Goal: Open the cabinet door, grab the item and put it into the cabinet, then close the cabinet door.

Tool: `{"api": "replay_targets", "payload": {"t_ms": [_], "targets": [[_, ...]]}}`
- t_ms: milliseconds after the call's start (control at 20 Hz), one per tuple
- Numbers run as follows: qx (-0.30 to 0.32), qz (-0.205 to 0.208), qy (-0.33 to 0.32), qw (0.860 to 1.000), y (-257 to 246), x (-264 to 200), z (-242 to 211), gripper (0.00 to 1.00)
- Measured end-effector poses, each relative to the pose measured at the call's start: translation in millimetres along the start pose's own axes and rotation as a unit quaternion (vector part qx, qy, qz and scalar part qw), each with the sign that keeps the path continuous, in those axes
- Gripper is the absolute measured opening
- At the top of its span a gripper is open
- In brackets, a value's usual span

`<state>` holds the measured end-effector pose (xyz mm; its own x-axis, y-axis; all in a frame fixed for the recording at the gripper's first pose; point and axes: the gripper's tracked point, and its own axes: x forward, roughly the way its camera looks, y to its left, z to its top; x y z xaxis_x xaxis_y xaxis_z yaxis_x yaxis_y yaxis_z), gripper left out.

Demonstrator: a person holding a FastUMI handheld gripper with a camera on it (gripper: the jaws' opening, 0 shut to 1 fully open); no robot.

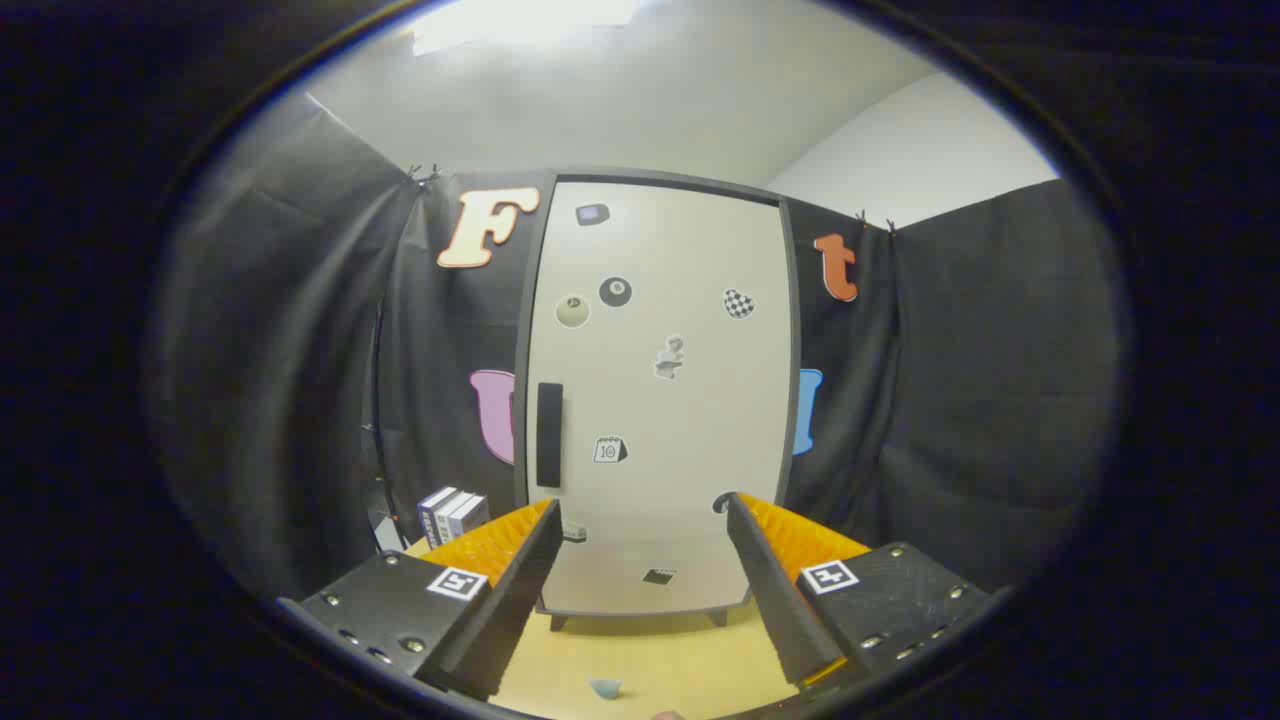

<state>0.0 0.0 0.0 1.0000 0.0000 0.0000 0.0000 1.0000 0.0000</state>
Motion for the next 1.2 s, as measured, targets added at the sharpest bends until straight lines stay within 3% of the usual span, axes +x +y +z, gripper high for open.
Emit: {"api": "replay_targets", "payload": {"t_ms": [1200], "targets": [[-0.005,-0.003,0.015,1.000,1.7,20.3,-6.2,0.98]]}}
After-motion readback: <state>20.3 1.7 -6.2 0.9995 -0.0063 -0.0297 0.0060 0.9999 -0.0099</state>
